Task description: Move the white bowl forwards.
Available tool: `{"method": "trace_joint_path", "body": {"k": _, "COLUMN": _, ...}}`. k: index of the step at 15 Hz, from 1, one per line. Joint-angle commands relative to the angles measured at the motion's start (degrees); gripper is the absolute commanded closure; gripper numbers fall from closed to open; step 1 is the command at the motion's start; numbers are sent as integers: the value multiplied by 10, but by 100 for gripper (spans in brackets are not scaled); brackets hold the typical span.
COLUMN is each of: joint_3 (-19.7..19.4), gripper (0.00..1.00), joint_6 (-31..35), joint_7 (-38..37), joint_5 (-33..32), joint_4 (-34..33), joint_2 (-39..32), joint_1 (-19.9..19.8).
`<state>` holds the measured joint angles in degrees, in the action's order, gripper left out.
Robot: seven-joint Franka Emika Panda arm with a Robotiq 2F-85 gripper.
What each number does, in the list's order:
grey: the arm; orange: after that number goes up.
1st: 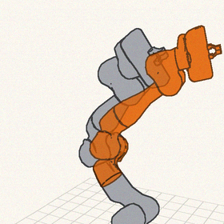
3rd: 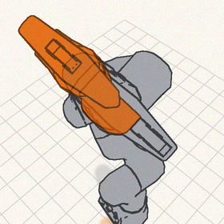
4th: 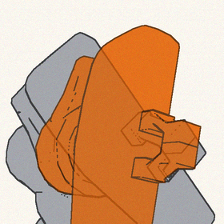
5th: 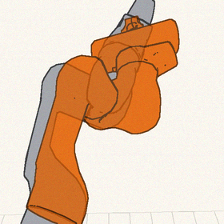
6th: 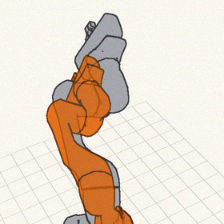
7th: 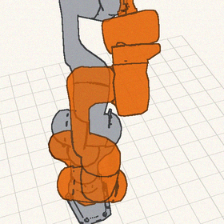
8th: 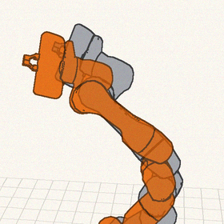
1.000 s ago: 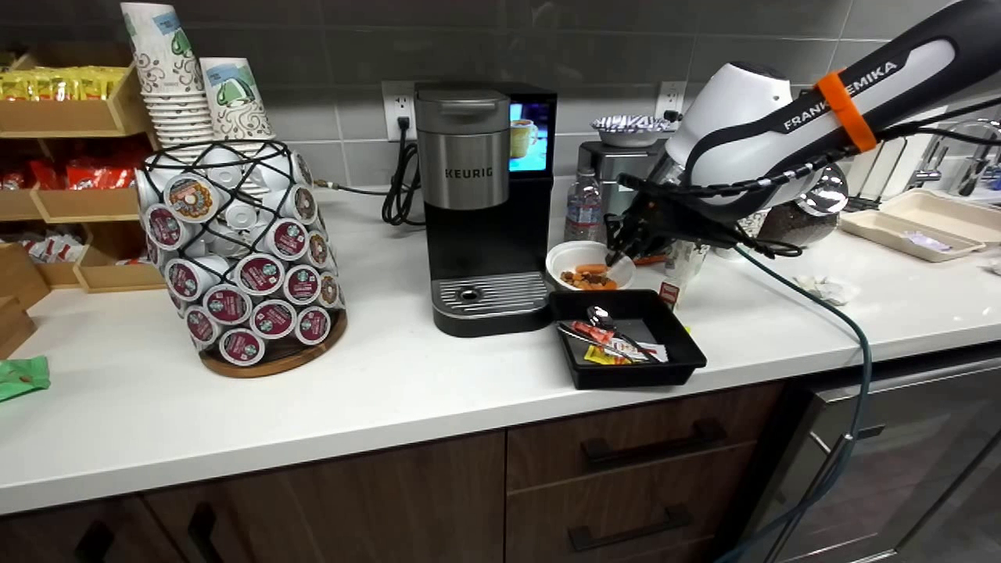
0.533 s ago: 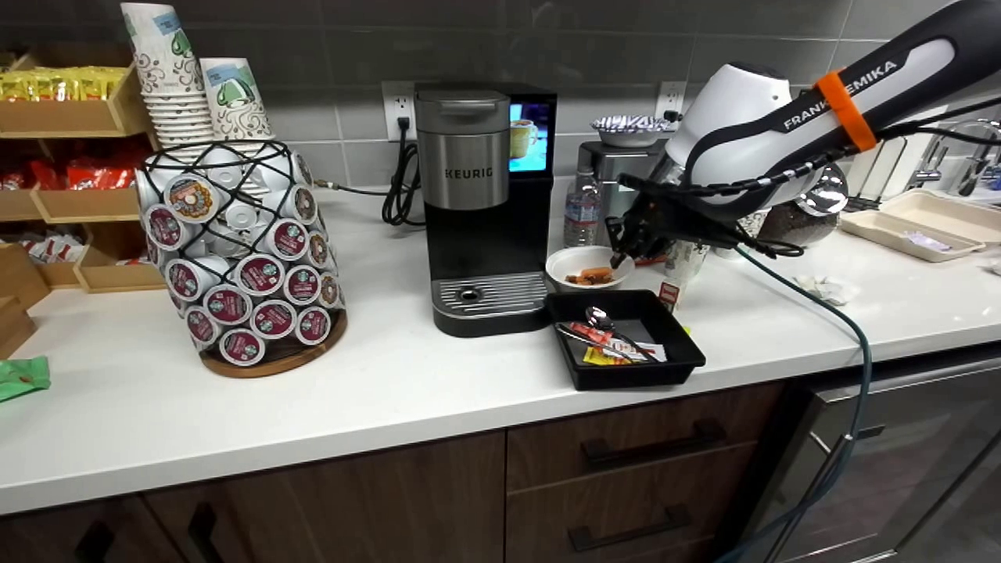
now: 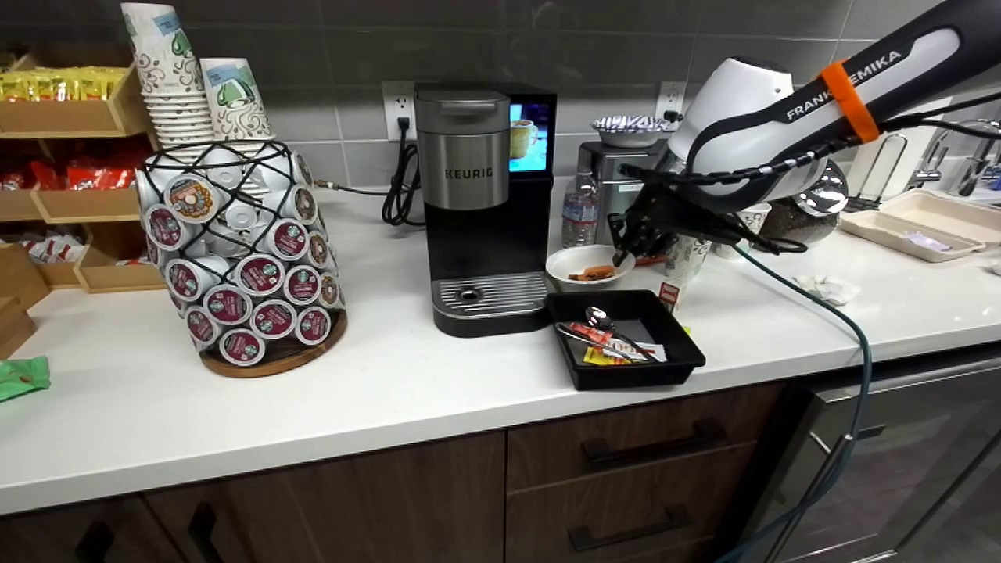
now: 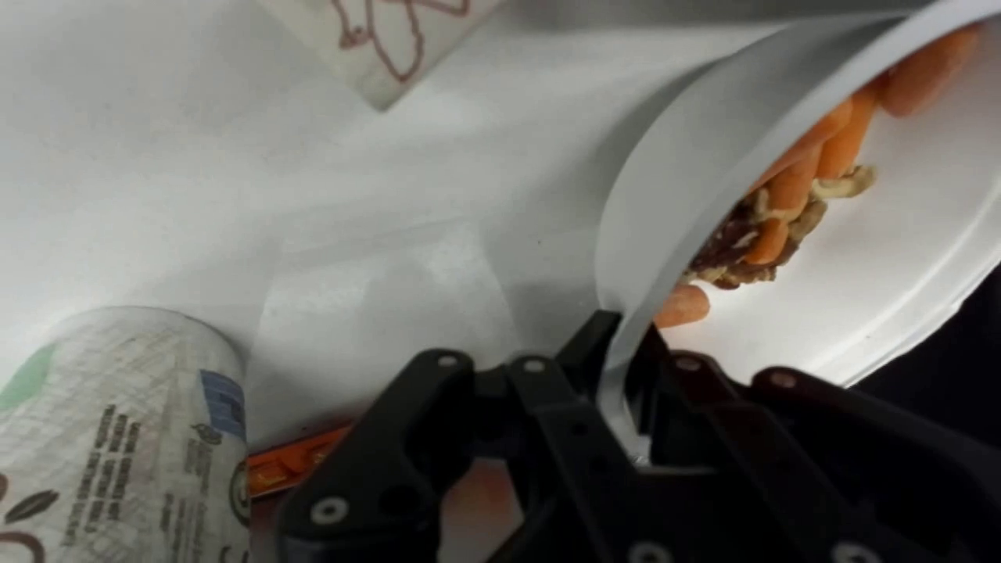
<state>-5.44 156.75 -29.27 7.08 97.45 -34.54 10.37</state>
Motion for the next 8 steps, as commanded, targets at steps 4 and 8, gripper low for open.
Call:
{"method": "trace_joint_path", "body": {"k": 4, "joint_3": 42, "gripper": 98, "joint_6": -42, "joint_7": 33, "joint_5": 44, "joint_4": 38, "joint_2": 61, "joint_1": -34}}
{"method": "trace_joint_path", "body": {"k": 8, "joint_3": 67, "gripper": 98, "joint_6": -37, "joint_7": 64, "joint_5": 76, "joint_4": 87, "joint_2": 113, "joint_1": -56}}
